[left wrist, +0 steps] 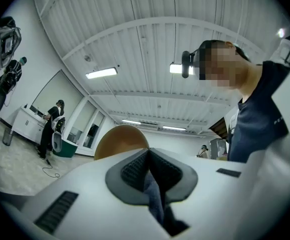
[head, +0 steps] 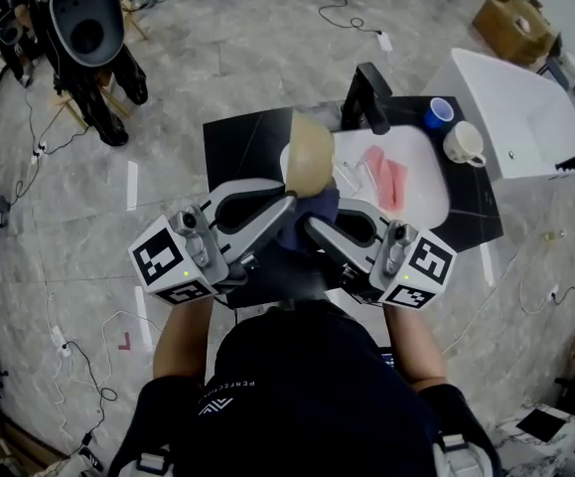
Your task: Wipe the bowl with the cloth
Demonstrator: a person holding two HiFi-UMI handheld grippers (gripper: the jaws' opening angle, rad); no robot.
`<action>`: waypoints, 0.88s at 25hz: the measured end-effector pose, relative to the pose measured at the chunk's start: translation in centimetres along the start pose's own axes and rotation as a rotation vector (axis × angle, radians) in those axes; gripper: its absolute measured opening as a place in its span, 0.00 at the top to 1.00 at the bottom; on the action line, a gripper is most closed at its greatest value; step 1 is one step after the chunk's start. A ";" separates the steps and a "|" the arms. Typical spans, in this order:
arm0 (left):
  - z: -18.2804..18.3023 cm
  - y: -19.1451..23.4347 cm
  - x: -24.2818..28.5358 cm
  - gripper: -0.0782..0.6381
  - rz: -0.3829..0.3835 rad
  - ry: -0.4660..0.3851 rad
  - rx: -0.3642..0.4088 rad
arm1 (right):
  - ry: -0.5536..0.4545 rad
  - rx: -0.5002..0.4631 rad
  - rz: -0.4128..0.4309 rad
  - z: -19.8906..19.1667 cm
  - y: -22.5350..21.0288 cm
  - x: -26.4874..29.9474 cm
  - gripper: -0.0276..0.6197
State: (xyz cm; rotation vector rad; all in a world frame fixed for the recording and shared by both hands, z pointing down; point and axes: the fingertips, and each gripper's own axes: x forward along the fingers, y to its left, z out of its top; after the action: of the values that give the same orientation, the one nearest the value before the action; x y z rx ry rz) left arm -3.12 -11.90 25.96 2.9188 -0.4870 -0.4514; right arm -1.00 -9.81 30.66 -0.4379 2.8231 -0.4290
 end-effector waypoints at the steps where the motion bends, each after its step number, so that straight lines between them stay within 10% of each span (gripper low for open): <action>1: -0.4 0.4 0.1 0.87 0.017 0.012 -0.002 | 0.000 -0.003 -0.001 0.0 0.0 0.0 0.88; 22: -4.5 4.7 -2.9 0.87 0.243 0.113 -0.023 | -0.013 -0.095 -0.028 2.0 0.3 0.5 0.88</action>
State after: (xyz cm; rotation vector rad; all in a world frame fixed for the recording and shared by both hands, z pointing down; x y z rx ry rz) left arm -5.70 -14.91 31.93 2.7936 -0.8005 -0.2554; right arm -1.00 -10.22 28.60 -0.4983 2.8365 -0.2967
